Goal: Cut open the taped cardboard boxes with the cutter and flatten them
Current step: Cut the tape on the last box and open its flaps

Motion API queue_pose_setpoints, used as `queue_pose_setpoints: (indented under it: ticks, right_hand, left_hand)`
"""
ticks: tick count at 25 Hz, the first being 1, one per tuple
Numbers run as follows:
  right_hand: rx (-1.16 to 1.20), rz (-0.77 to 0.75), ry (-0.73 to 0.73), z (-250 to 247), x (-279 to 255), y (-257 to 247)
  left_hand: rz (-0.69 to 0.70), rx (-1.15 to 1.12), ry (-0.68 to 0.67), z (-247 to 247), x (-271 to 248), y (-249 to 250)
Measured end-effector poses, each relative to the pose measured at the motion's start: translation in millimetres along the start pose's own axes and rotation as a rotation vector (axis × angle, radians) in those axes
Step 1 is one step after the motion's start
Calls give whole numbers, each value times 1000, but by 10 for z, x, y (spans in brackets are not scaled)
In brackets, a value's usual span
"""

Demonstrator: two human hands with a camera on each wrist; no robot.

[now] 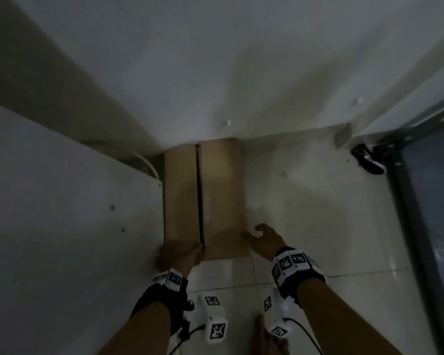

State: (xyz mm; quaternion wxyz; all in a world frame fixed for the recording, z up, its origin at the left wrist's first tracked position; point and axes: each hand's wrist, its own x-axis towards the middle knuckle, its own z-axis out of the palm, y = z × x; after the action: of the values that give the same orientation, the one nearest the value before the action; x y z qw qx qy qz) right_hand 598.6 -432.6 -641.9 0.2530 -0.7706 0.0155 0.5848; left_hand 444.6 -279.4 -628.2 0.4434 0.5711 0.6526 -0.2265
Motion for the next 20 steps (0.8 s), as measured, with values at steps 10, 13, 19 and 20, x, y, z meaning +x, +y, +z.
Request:
queue_pose_setpoints:
  ticks: [10, 13, 19, 20]
  right_hand:
    - [460, -45, -18, 317, 205, 108]
    - [429, -78, 47, 296, -60, 109]
    - [676, -93, -10, 107, -1461, -631]
    - [746, -77, -32, 116, -1489, -633]
  left_hand:
    - [-3, -11, 138, 292, 26, -85]
    - [75, -28, 56, 486, -244, 198]
    - [128, -369, 13, 457, -693, 316]
    - [120, -411, 1, 386, -748, 317]
